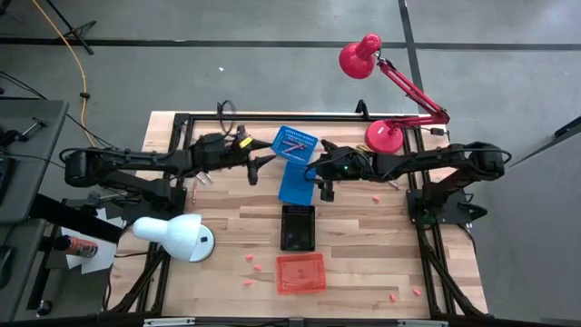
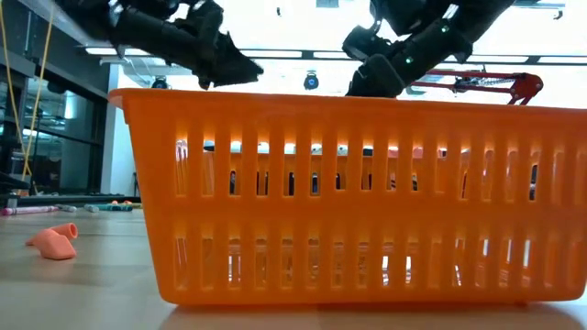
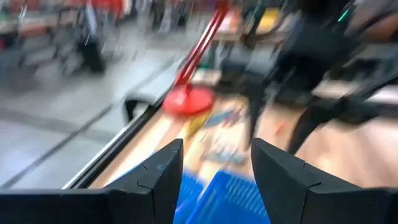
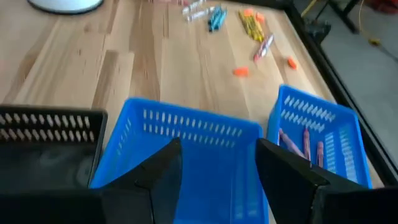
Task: Sort crayons
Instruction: Put the pink crayon into the top blue bin
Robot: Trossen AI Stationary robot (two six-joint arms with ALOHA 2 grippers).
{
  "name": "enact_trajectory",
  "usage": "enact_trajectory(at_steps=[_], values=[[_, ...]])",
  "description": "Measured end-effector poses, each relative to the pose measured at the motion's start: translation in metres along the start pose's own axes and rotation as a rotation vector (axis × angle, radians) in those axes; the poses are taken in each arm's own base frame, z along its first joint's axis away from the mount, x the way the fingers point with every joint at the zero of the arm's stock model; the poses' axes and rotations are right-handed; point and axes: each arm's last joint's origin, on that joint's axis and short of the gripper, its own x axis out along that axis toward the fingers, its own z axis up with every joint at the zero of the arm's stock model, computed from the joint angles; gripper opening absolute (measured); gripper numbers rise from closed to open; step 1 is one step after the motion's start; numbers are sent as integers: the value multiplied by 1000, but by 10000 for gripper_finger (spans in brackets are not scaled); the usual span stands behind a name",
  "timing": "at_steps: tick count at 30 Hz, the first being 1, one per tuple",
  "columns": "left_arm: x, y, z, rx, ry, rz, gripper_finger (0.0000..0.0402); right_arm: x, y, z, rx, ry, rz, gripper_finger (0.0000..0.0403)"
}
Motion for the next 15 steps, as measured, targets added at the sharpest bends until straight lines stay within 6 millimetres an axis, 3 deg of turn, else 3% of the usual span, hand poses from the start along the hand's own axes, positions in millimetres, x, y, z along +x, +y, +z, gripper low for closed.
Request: enact_trajectory(at_steps=[8, 15], values=[[17, 33, 28, 106, 594, 336, 179, -7, -2, 7, -20, -58, -14, 196], [30, 53, -13, 127, 955, 345, 179, -12, 9, 3, -42, 19, -1, 196]])
